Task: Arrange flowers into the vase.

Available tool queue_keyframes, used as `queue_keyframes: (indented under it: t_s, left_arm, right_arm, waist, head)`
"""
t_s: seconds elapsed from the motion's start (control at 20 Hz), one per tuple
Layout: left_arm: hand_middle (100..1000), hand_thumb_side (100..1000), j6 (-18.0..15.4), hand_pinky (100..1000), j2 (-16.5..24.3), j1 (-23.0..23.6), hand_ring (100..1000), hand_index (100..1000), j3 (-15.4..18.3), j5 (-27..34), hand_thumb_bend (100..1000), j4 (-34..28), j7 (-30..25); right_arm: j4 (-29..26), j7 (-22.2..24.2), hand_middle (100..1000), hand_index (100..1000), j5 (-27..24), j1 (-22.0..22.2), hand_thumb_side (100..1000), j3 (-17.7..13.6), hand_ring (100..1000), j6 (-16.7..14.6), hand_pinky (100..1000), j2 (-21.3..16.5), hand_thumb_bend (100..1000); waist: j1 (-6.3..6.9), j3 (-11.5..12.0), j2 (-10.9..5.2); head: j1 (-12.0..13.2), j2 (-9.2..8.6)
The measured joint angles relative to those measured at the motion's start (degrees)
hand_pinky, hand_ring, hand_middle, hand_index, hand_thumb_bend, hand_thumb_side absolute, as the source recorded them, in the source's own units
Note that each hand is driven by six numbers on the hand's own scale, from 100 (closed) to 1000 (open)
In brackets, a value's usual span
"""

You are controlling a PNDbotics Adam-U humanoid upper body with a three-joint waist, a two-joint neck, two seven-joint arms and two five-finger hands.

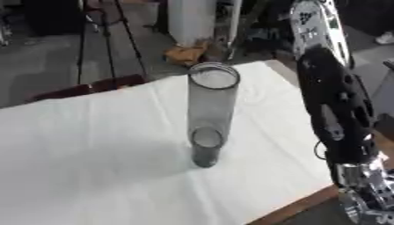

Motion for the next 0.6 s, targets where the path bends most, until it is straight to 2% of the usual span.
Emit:
queue_keyframes:
  t_s: [0.6]
  left_arm:
    - [633, 969, 0.0, 727, 0.0, 0.0, 668, 828, 0.0, 0.0, 524, 0.0, 0.0]
  right_arm:
    - [3.6, 3.8, 100, 100, 1.8, 0.1, 100, 0.5, 100, 0.6, 100, 0.4, 289]
  waist:
    - [0.00, -0.1, 0.00]
  head:
    - [0.0, 0.00]
